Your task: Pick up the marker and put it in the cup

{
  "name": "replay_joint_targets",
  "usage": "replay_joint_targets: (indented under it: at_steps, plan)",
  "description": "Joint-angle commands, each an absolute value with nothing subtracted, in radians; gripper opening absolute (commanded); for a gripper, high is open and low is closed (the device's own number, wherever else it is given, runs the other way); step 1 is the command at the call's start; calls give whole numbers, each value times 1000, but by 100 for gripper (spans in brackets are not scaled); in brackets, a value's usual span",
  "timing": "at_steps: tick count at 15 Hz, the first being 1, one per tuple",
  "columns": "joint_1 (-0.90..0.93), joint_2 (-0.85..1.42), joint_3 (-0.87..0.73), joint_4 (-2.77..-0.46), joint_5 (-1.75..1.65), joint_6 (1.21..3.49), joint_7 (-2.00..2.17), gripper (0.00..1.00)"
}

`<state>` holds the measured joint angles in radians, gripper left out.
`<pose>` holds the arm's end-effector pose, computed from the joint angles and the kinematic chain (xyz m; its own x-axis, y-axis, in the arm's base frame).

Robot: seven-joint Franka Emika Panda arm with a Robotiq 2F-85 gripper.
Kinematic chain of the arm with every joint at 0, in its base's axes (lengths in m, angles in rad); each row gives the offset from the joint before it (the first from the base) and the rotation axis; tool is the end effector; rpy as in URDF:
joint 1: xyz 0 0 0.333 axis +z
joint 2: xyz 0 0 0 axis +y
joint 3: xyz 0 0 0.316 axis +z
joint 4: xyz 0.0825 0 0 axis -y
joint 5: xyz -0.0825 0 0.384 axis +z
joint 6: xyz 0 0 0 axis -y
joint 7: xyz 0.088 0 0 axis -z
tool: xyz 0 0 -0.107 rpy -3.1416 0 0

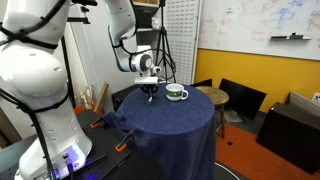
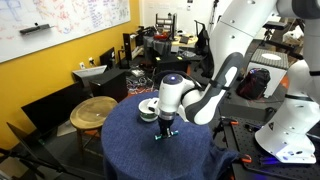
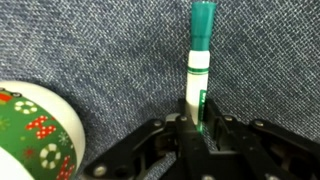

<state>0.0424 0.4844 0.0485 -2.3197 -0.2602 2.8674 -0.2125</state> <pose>0.5146 0.0628 0.1380 0.8533 0.5196 0.0439 0.5159 -0.8534 0.0744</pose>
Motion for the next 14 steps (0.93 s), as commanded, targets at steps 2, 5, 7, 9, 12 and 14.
replay_joint_targets:
  at_steps: [2,5,7,9,12,14]
  plan:
    - [151,416,-34,-2335,-338,2851,-160,5]
    - [199,375,-70,-2342,-390,2840,-132,5]
    - [209,354,-75,-2341,-410,2831,-126,5]
    - [207,335,-68,-2340,-419,2819,-132,5]
    - [206,307,-66,-2341,-432,2812,-126,5]
    - [208,291,-72,-2345,-450,2822,-117,5]
